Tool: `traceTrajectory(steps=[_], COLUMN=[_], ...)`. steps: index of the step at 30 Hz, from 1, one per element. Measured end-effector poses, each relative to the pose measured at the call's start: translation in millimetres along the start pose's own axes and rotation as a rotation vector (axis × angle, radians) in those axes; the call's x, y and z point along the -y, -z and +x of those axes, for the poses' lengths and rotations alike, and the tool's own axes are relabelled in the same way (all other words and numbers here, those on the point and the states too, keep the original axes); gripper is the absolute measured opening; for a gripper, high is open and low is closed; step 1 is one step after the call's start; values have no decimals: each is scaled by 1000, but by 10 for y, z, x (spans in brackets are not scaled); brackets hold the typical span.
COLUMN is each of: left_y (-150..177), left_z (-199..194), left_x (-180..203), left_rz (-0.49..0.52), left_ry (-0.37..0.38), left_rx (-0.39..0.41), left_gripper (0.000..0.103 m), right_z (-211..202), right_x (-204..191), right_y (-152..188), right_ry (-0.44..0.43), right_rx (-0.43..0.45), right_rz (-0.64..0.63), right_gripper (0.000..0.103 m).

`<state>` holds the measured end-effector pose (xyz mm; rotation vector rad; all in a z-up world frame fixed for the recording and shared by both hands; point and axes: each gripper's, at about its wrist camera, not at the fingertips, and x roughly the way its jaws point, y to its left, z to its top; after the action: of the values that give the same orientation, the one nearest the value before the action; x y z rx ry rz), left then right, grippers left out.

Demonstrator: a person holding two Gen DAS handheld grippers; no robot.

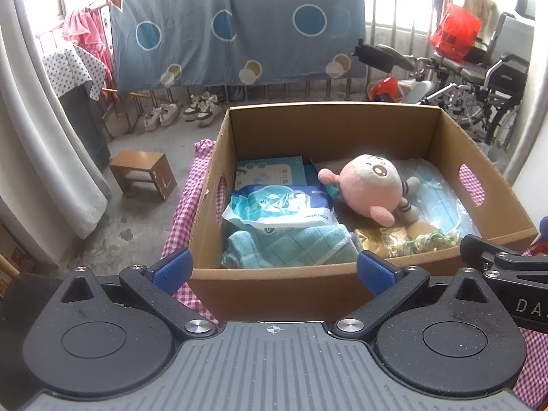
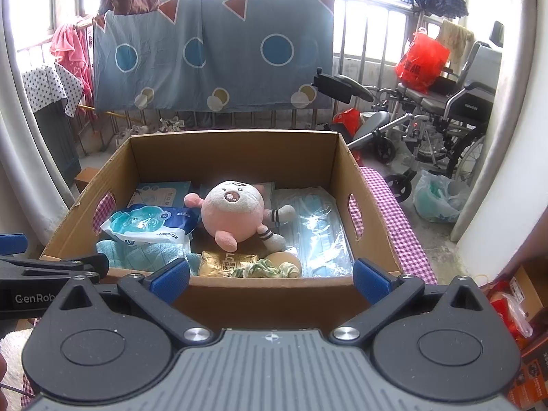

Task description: Organize soft objects

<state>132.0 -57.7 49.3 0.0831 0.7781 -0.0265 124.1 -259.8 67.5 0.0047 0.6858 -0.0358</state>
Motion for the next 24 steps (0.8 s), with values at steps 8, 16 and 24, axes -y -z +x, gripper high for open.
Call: traceTrajectory(steps=[8,16,24], left_y=[5,5,18], left_z=[6,11,25], left_x=[-2,-5,8], left_rz=[-2,-3,3], left_ry=[0,-1,-12], left_rx=[-4,-6,-14], left_gripper=[102,102,102], right_z=[3,22,28], right_x=[3,17,19], right_y=[-5,-2,10], right_ry=[-2,-2,-2], right_rx=[-3,-7,-14], right_rz=[3,6,7], right_gripper=[103,103,103])
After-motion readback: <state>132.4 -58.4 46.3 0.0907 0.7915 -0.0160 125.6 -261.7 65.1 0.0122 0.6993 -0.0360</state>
